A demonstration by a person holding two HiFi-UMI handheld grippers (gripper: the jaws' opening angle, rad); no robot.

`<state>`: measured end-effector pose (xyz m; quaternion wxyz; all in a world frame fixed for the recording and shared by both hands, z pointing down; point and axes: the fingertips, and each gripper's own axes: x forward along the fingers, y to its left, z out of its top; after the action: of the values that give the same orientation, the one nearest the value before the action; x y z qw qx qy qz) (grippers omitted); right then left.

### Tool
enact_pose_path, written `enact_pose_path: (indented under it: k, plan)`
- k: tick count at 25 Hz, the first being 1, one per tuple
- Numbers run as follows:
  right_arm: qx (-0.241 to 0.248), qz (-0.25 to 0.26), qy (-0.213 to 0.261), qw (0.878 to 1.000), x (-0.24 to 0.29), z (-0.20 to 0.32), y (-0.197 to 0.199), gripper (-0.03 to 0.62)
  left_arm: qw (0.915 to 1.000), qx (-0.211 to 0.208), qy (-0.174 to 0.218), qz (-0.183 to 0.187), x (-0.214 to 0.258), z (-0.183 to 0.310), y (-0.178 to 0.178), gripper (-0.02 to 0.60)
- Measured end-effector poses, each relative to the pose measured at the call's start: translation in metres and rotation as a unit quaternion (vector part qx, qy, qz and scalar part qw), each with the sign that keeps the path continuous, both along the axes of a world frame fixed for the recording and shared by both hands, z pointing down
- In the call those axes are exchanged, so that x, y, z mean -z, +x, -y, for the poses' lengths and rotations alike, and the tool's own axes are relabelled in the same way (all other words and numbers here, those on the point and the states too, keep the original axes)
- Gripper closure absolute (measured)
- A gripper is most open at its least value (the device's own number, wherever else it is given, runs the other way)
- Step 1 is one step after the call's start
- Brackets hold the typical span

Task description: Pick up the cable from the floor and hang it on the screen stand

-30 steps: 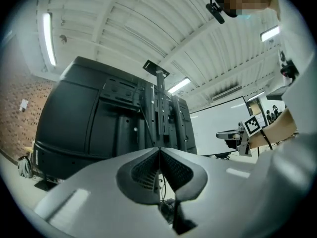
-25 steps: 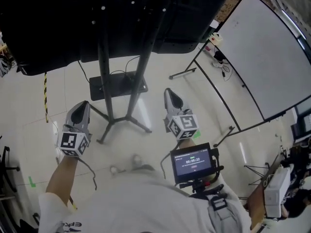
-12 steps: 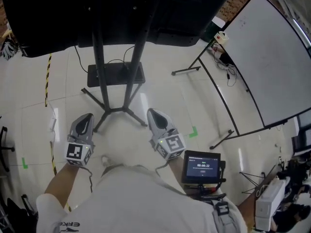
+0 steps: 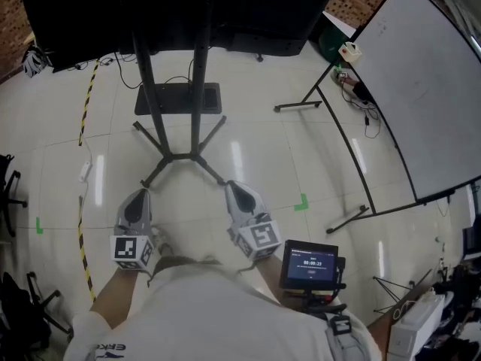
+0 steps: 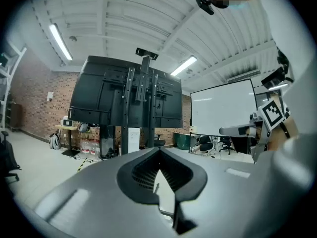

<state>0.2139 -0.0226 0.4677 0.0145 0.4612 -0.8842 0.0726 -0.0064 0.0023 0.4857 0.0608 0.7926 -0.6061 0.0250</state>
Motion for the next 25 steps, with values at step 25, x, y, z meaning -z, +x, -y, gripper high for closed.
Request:
enact_pose_path:
  k: [25]
  plan:
    - [0.021,-0.027,0.003,0.999,-0.005,-0.092,-0.033,0.582,1.0,-0.006,-0.005,-0.003,-0.006,-0.077,0.001,0.58]
